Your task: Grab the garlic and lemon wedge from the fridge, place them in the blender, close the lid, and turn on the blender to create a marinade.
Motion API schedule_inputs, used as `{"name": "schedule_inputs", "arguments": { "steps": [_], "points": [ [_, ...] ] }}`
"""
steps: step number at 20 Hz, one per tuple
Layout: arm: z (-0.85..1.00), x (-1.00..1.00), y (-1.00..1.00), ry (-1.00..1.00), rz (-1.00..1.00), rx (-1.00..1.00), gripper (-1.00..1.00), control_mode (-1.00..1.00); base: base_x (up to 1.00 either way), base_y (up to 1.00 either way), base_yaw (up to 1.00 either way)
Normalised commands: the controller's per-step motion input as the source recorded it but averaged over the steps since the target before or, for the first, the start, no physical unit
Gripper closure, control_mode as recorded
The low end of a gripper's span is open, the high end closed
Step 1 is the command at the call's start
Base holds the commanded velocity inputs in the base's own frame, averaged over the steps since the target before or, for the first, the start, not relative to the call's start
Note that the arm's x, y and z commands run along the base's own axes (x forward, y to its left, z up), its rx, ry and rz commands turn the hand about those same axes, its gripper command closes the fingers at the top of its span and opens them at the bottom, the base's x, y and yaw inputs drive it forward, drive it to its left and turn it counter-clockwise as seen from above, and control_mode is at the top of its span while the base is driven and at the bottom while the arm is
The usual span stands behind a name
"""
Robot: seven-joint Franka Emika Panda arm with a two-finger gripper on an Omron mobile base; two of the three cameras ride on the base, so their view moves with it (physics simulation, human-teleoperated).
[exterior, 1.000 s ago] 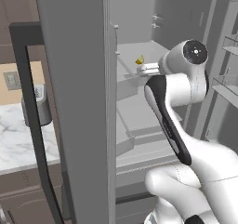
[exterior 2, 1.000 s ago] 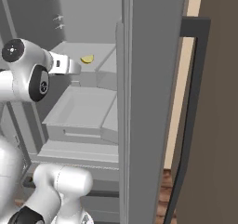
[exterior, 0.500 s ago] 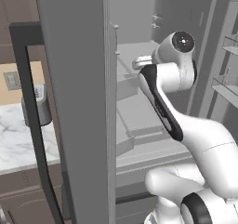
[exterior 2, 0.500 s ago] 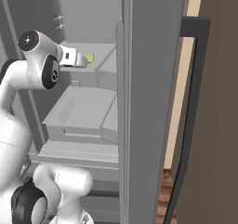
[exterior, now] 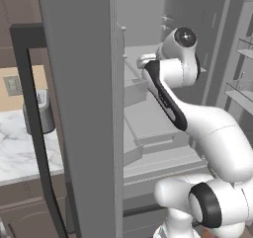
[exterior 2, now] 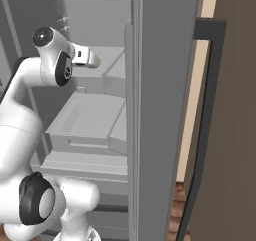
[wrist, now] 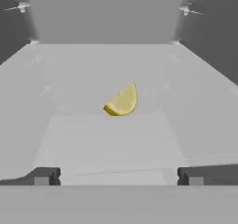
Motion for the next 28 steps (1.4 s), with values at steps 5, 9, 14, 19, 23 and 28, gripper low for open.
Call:
{"name": "schedule_inputs", "arguments": {
  "steps": [5, 9, 14, 19, 23, 28],
  "points": [
    [-0.07, 0.36, 0.00, 0.02, 0.00, 0.00, -1.00, -1.00, 0.00, 0.00, 0.00],
    [-0.13, 0.36, 0.00, 0.02, 0.00, 0.00, -1.00, -1.00, 0.00, 0.00, 0.00],
    [-0.16, 0.37, 0.00, 0.02, 0.00, 0.00, -1.00, -1.00, 0.00, 0.00, 0.00],
    [-0.14, 0.41, 0.00, 0.02, 0.00, 0.00, -1.00, -1.00, 0.00, 0.00, 0.00],
    [-0.09, 0.43, 0.00, 0.01, 0.00, 0.00, -1.00, -1.00, 0.00, 0.00, 0.00],
    [-0.10, 0.42, 0.00, 0.02, 0.00, 0.00, -1.00, -1.00, 0.00, 0.00, 0.00]
  ]
}}
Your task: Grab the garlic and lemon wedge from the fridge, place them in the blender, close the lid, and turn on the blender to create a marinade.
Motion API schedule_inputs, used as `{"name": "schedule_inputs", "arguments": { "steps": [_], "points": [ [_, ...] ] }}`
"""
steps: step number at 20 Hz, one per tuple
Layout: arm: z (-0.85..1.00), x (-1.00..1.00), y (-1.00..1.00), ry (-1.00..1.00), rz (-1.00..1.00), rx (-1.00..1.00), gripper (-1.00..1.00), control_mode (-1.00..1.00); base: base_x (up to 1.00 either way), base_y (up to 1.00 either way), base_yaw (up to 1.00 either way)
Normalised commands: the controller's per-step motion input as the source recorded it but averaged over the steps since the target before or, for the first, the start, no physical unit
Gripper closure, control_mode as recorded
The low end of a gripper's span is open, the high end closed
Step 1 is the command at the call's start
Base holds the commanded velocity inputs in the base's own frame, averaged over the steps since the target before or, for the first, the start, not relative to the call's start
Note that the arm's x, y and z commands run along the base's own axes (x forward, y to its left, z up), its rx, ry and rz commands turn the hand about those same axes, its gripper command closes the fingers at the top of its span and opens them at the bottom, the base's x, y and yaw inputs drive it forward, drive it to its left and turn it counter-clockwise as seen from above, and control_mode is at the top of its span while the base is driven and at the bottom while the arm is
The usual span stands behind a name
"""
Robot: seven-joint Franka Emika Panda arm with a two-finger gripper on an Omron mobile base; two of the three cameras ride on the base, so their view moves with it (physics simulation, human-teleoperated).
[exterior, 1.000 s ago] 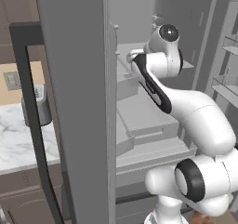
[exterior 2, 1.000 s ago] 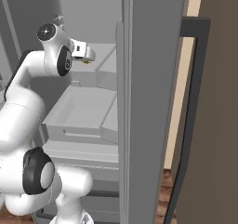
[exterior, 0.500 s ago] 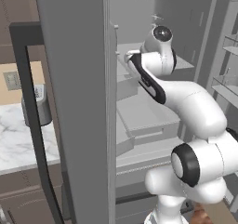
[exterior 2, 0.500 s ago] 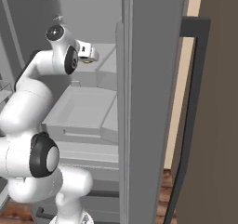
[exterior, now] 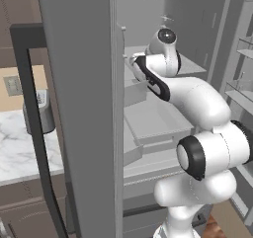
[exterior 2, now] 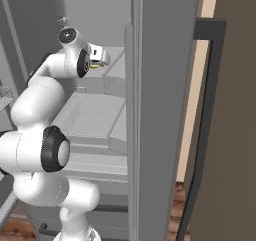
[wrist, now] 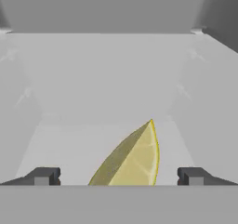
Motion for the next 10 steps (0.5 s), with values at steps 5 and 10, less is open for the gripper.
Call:
{"name": "schedule_inputs", "arguments": {
  "steps": [5, 10],
  "points": [
    [-0.11, 0.36, 0.00, 0.02, 0.00, 0.00, -1.00, -1.00, 0.00, 0.00, 0.00],
    [-0.14, 0.24, 0.00, 0.04, -0.01, 0.00, -1.00, -1.00, 0.00, 0.00, 0.00]
  ]
}}
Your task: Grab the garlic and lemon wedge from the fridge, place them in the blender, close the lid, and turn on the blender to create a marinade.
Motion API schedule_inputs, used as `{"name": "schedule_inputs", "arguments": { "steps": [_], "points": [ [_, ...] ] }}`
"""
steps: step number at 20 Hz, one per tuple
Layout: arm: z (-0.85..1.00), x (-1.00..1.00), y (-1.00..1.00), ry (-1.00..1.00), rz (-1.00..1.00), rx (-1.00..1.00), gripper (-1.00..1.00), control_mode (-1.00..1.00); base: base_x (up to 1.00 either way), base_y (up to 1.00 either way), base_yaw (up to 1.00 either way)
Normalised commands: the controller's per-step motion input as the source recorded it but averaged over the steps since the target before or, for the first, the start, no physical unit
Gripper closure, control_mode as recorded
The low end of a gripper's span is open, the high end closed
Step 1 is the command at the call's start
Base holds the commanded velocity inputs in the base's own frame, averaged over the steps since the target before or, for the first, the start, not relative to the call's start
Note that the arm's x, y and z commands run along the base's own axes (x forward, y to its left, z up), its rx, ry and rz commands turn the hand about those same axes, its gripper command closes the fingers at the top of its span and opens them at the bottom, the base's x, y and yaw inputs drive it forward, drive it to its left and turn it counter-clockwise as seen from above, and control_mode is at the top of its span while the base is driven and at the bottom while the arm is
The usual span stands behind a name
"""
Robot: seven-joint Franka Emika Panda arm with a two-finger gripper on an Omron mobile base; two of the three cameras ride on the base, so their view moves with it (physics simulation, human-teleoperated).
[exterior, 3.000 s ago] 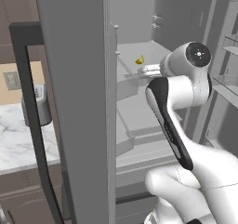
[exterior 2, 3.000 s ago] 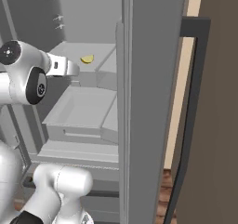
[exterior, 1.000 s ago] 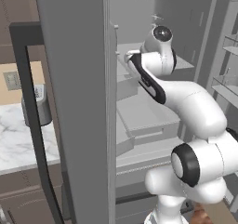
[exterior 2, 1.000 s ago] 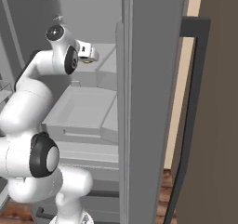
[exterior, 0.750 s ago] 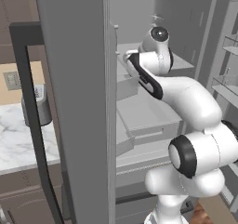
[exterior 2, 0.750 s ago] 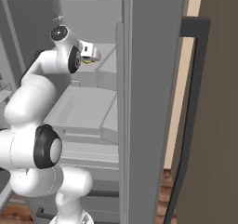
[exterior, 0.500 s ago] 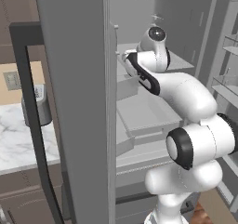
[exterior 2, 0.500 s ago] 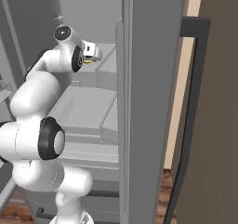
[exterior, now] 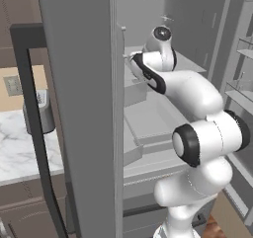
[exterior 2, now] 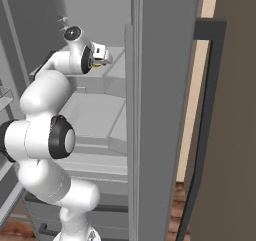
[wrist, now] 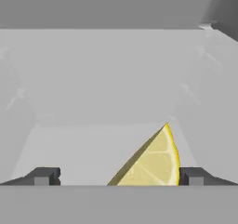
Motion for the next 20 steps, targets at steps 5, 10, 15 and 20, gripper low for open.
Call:
{"name": "schedule_inputs", "arguments": {
  "steps": [5, 10, 15, 20],
  "points": [
    [-0.26, 0.00, 0.00, 0.09, -0.08, 0.00, 1.00, -1.00, 0.00, 0.00, 0.00],
    [-0.29, 0.00, 0.00, 0.09, -0.09, 0.00, 1.00, -1.00, 0.00, 0.00, 0.00],
    [-0.11, 0.06, 0.00, 0.01, -0.03, 0.00, 1.00, -1.00, 0.00, 0.00, 0.00],
    [-0.09, 0.12, 0.00, -0.01, 0.00, 0.00, 1.00, -1.00, 0.00, 0.00, 0.00]
  ]
}}
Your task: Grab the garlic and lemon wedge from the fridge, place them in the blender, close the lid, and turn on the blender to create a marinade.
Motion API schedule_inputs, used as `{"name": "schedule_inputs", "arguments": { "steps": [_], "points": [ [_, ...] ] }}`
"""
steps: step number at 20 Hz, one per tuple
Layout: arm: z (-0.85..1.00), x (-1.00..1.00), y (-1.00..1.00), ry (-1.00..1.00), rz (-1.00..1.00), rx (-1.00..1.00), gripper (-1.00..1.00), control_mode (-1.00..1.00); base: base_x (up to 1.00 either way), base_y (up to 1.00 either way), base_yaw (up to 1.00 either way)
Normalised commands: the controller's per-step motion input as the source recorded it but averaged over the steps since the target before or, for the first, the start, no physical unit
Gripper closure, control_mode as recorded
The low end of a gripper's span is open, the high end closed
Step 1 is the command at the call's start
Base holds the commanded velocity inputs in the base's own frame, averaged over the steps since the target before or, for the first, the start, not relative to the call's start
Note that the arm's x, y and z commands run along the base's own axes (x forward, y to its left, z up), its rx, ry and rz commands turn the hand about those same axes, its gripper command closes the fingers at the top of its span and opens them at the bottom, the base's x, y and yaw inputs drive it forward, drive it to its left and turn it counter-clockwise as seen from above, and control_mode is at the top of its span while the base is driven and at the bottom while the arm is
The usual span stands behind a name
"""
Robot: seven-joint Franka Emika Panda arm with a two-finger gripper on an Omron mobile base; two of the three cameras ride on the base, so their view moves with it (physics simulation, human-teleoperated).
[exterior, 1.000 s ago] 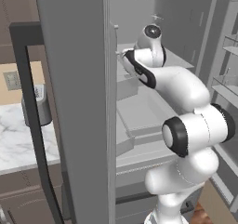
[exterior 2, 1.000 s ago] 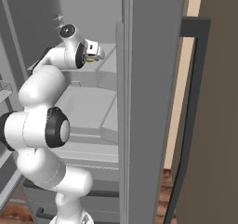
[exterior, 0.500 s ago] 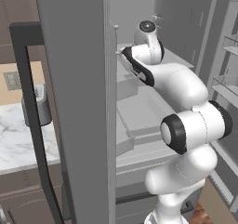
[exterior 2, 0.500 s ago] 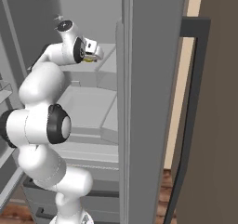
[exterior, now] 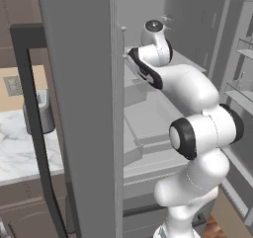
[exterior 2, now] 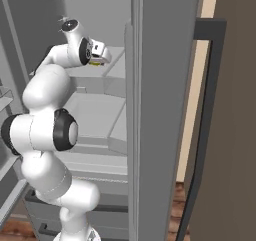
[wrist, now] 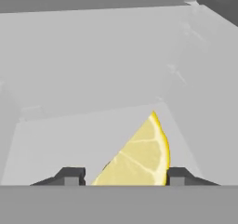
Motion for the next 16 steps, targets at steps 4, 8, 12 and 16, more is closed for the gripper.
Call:
{"name": "schedule_inputs", "arguments": {
  "steps": [4, 8, 12, 16],
  "points": [
    [-0.13, -0.46, -0.09, -0.11, 0.00, 0.00, 1.00, -1.00, 0.00, 0.00, 0.00],
    [0.00, -1.00, -0.28, -0.18, 0.00, 0.00, 1.00, -1.00, 0.00, 0.00, 0.00],
    [0.00, -1.00, -0.42, -0.17, 0.00, 0.02, 1.00, -1.00, 0.00, 0.00, 0.00],
    [-0.02, -1.00, -0.21, -0.11, 0.02, 0.02, 1.00, -1.00, 0.00, 0.00, 0.00]
  ]
}}
